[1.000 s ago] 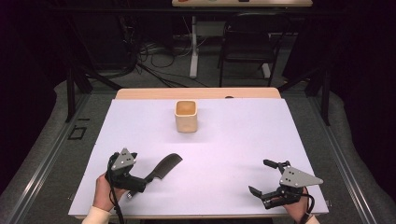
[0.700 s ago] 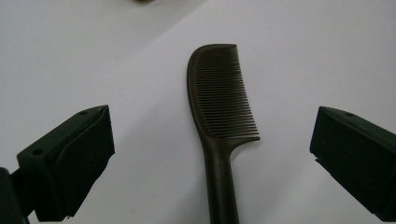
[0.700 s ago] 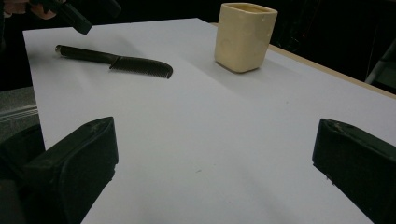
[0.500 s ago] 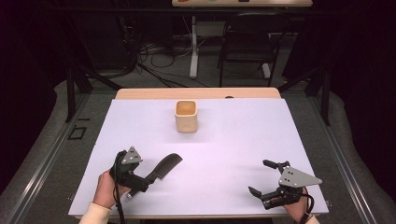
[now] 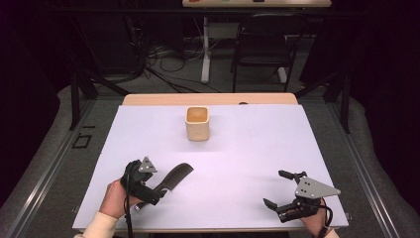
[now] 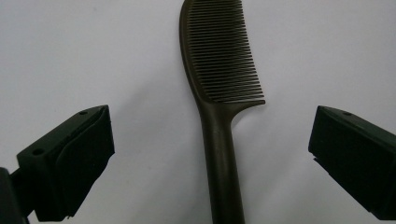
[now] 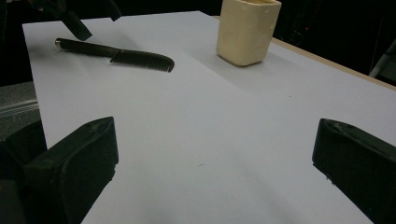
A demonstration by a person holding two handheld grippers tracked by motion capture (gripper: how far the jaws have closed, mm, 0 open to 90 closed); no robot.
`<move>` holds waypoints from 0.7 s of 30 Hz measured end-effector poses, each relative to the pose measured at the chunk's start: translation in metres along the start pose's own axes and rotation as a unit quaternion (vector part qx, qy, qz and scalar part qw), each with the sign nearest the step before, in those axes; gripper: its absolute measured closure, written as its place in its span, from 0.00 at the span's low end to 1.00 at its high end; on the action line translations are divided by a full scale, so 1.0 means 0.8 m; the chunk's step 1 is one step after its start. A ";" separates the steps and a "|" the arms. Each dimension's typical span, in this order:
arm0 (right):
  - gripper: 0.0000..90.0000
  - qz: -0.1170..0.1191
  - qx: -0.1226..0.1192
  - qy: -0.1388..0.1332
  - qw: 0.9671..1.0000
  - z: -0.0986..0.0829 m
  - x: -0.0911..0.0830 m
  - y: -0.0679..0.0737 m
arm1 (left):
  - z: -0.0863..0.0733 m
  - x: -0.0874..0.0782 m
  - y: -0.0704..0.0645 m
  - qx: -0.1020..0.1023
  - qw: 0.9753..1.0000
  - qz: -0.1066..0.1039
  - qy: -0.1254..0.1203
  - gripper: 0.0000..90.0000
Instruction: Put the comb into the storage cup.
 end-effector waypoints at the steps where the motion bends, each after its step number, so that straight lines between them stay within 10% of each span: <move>1: 0.00 0.000 0.000 0.000 1.000 0.000 0.000 0.000 | 0.001 0.001 0.000 0.002 1.000 0.000 0.006 0.00; 9: 0.00 -0.001 -0.001 0.005 1.000 0.000 0.001 0.000 | 0.006 0.006 0.001 0.015 0.998 0.001 0.053 0.01; 21: 0.00 0.001 0.000 0.009 1.000 -0.001 0.002 0.001 | 0.012 0.012 0.000 0.023 0.995 -0.009 0.097 0.29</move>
Point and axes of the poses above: each handheld gripper's, and its own axes: x roughly forward along the jaws, z roughly out of its top, y roughly to its left, the point moved 3 cm from there along x, roughly forward along the jaws, and after that the axes turned 12 degrees about z, right-handed, at the moved point
